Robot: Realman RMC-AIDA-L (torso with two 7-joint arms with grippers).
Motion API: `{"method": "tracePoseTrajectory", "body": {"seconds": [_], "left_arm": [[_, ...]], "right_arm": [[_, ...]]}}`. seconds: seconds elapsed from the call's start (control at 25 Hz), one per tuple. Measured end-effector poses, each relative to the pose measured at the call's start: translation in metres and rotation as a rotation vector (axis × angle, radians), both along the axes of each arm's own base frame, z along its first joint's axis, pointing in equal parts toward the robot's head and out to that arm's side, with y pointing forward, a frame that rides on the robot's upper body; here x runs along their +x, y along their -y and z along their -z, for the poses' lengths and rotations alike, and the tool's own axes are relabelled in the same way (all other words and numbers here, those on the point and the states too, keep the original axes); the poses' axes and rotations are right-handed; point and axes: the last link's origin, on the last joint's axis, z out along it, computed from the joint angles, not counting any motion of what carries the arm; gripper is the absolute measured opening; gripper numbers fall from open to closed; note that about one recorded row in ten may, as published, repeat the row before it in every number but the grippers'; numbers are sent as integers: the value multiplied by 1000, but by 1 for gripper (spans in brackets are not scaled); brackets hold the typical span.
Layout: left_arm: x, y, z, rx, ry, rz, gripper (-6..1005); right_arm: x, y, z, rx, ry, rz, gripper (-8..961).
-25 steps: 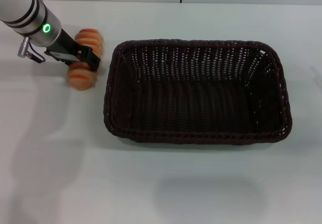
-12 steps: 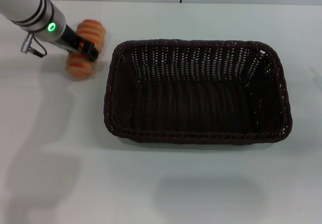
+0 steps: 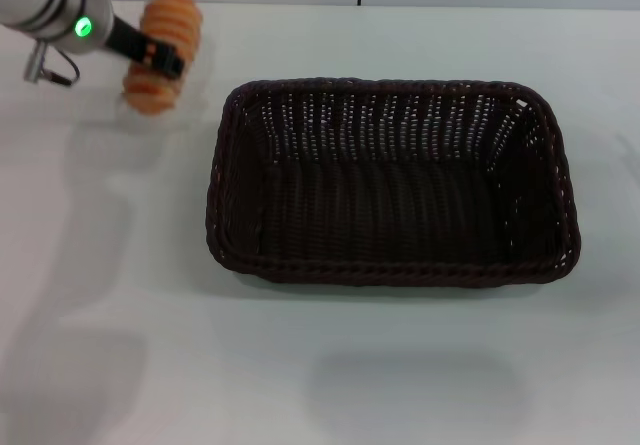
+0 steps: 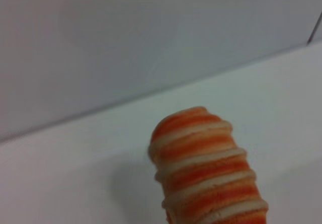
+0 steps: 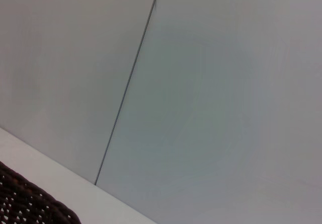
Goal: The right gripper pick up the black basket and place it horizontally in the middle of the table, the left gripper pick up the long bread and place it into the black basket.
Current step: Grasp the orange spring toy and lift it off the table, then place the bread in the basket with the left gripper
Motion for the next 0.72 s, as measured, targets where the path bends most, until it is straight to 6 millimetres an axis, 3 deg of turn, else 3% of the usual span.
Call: {"method": "tracePoseTrajectory", "body": {"seconds": [0.12, 0.32, 0.52, 0.64, 0.72], "left_arm": [[19, 10, -18, 33, 88, 98, 482], [33, 30, -35, 33, 257, 227, 459], [40, 58, -36, -72, 366, 330, 430], [41, 62, -35, -98, 379, 343, 407], [40, 79, -31, -173, 454, 371, 354]], "right_arm": [[-2, -1, -1, 3, 1, -5, 492], [-2, -1, -3, 6, 5, -2, 491], [-3, 1, -7, 16, 7, -2, 491], [-5, 1, -8, 17, 4, -5, 490], [-9, -1, -9, 17, 6, -17, 490]]}}
